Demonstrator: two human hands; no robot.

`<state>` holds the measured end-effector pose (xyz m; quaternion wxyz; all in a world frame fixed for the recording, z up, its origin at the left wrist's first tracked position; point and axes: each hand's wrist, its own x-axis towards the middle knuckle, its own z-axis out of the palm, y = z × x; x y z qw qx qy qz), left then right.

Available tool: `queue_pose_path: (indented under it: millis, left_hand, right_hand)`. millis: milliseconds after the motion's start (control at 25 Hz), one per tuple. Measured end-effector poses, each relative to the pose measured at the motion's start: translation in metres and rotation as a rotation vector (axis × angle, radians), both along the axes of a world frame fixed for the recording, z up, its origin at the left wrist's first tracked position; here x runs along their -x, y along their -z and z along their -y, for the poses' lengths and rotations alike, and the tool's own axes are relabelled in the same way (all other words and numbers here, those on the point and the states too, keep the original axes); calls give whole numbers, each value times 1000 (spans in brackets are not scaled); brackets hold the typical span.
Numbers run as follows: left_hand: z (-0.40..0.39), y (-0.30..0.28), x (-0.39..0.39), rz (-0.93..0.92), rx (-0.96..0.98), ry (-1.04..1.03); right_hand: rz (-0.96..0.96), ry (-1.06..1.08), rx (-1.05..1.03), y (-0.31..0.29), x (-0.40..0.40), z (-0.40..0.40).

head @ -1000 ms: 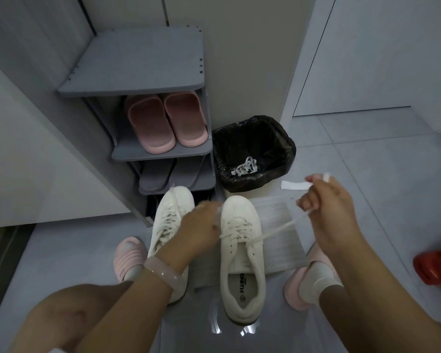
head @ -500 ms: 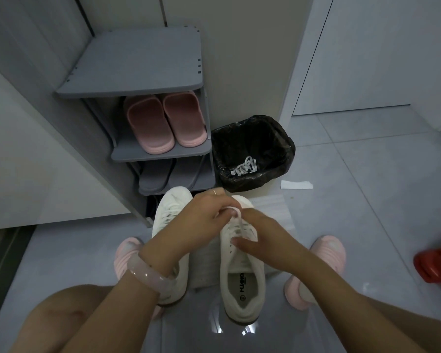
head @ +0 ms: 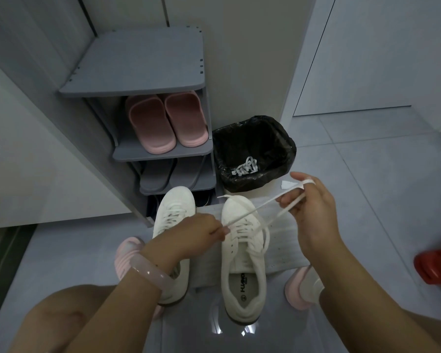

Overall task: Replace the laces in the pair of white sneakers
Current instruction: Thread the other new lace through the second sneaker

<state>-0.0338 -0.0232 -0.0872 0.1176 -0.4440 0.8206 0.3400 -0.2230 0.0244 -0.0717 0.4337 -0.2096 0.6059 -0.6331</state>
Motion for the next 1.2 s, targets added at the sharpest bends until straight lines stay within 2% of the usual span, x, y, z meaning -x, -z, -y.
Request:
queue_pose_path:
  millis: [120,200,240,320,400,480,600,720,800,960,1200]
  left_hand:
    - [-3,10,5,10,-32,10]
    - [-4,16,7,-125,-105,-141]
    - [-4,19,8,-202,-167,-238]
    - [-5,23,8,-293,-271,-375]
    - [-6,28,8,-290,-286,-413]
    - [-5,33,7,-245,-232,-399]
    - [-5,35,6,-182,-91,-313]
    - [-6,31,6,-159,-43,-242]
    - [-6,30,8,-150,4,-196]
    - [-8,32,9,-171,38,-181]
    - [-7,33,11,-175,128,-168]
  right_hand:
    - [49,-184,6,-1,-3,0]
    - [-19,-318,6,3,-3,1]
    - [-132,-392,-60,6,-2,0]
    - [-560,-540,-249,15,-1,-4]
    - [-954,-605,-336,30,-1,-8]
    - [-1099,-645,-338,40,-3,-10]
    - [-1145,-713,-314,47,-8,-11]
    - [-1190,-763,-225,44,-10,-11]
    - [-1221,-872,-191,45,-12,-12]
    - [-1235,-1119,-256,58,-16,-14]
    - [-1069,-1056,-245,68,-23,-19]
